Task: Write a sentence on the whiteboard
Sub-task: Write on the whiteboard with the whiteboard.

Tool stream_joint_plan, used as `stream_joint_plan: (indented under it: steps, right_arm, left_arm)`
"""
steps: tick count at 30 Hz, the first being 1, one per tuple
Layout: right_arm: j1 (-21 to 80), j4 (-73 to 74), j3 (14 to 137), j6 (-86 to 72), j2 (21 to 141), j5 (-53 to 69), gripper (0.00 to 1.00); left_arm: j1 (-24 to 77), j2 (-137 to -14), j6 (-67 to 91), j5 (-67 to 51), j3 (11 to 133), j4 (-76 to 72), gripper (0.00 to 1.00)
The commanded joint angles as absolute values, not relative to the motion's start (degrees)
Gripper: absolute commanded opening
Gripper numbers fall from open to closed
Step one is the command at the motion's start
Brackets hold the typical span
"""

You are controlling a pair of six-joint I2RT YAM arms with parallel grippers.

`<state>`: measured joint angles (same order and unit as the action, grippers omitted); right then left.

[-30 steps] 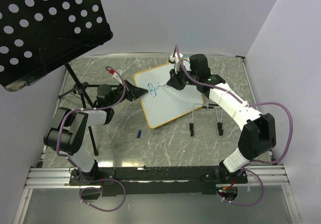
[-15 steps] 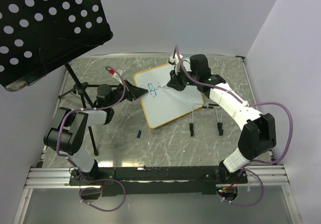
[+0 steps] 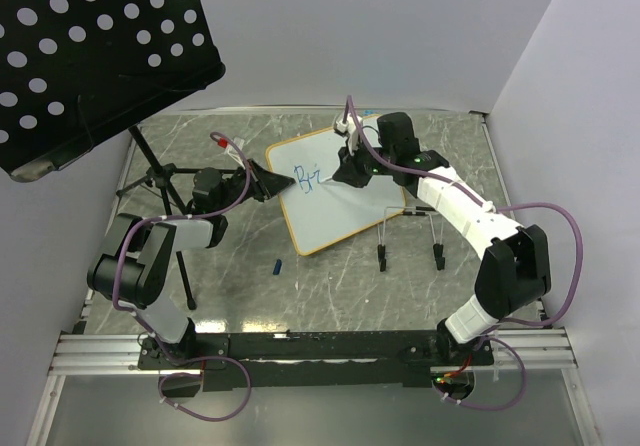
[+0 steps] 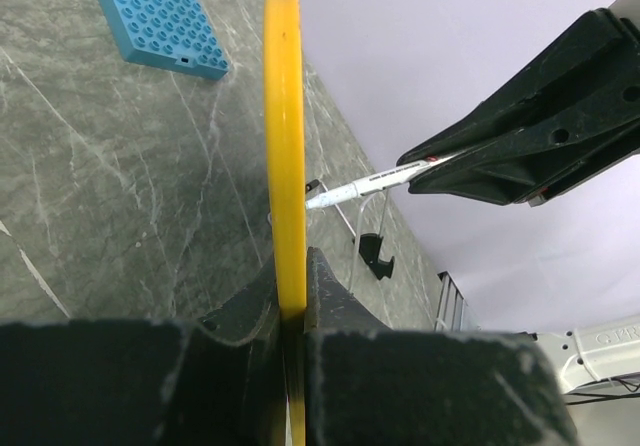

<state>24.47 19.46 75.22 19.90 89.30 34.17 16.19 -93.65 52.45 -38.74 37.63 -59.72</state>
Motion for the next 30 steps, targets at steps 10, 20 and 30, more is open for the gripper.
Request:
stream_joint_plan:
  steps: [10, 20, 30]
  right_arm:
    - [23.82, 20.22, 76.29, 21.01, 89.38, 32.78, 0.00]
    - [22.68, 19.60, 79.27, 19.87, 89.91, 32.78, 0.00]
    - [21.80, 19.51, 81.12, 19.07, 89.56, 33.75, 0.00]
  left_arm:
    - [16.52, -91.85, 54.58, -40.34, 40.43, -70.84, 0.01]
    - [16.52, -91.85, 54.93, -40.52, 39.99, -71.45, 0.01]
    - [16.52, -91.67, 54.85, -40.43, 39.64, -71.54, 0.01]
